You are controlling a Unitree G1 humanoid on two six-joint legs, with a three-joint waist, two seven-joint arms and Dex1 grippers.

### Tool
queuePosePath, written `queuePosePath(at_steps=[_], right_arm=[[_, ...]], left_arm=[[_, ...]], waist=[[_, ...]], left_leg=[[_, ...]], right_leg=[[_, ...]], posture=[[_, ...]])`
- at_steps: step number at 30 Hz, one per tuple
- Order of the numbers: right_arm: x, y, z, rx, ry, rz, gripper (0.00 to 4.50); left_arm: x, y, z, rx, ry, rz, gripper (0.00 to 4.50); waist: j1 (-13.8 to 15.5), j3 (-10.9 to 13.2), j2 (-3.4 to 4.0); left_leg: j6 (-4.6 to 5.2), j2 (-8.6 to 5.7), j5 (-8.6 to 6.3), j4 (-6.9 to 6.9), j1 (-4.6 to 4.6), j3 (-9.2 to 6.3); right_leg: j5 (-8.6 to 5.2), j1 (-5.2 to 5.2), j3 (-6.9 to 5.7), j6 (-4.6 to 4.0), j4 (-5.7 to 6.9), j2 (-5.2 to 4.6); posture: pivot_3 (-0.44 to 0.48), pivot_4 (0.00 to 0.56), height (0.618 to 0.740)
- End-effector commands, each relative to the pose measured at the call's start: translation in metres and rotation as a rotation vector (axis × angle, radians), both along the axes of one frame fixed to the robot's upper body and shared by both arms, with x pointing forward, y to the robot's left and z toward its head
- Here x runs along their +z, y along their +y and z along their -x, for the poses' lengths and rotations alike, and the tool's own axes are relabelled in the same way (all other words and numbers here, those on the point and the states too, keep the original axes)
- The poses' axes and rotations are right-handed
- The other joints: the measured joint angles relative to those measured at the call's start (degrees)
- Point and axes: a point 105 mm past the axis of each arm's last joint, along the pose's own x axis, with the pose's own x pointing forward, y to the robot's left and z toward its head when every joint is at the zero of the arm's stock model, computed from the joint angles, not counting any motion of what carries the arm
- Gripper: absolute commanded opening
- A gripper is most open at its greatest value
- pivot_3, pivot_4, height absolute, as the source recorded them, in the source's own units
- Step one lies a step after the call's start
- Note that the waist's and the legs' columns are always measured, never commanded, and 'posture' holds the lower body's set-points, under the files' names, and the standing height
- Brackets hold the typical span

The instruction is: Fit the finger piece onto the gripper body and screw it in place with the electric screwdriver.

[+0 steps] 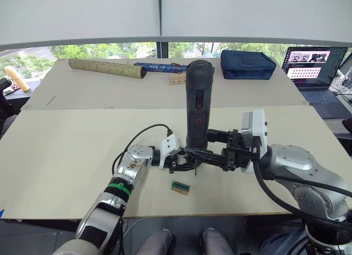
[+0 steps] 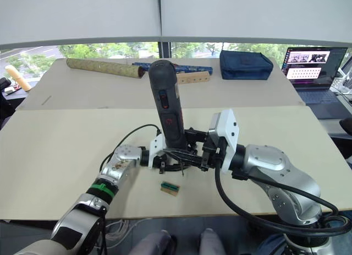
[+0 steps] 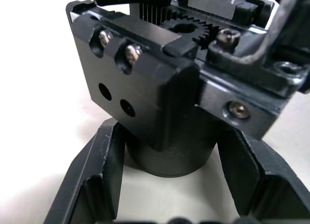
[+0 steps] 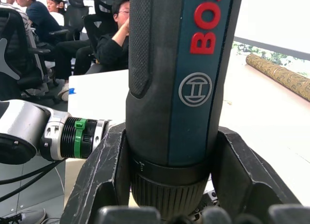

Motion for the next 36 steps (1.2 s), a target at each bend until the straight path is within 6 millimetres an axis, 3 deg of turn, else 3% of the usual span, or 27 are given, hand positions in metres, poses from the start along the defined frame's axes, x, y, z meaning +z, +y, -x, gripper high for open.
queuePosePath(at_steps=[1, 8, 13, 36], right_arm=[[0.029, 0.007, 0.008, 0.048, -0.105, -0.048, 1.91], [0.048, 0.019, -0.005, 0.038, -0.114, -0.081, 1.91], [0.047, 0.021, -0.018, -0.005, -0.139, -0.045, 1.91], [0.050, 0.017, -0.027, -0.025, -0.186, -0.016, 1.91]], left_arm=[[0.003, -0.011, -0.003, -0.021, -0.021, 0.002, 2.28], [0.003, -0.019, -0.008, -0.024, -0.033, 0.002, 2.28], [0.003, -0.018, -0.009, -0.009, -0.035, 0.005, 2.28], [0.003, -0.018, -0.005, 0.000, -0.030, 0.013, 2.28]], waist=[[0.04, 0.00, 0.00], [0.73, 0.00, 0.00], [0.83, 0.00, 0.00], [0.56, 0.00, 0.00]], left_leg=[[-0.02, -0.01, 0.01, 0.00, 0.00, 0.01], [-0.02, -0.03, 0.01, 0.03, 0.00, 0.00], [-0.01, -0.04, 0.01, 0.04, 0.00, 0.00], [-0.01, -0.03, 0.01, 0.04, -0.02, 0.00]], right_leg=[[0.00, 0.01, 0.00, 0.00, -0.01, -0.01], [0.03, 0.06, -0.01, 0.05, -0.02, -0.04], [0.04, 0.05, -0.01, 0.06, -0.01, -0.04], [0.04, 0.02, 0.00, 0.06, 0.00, -0.03]], posture=[[0.000, 0.150, 0.740], [0.000, 0.150, 0.740], [0.000, 0.150, 0.740], [0.000, 0.150, 0.740]])
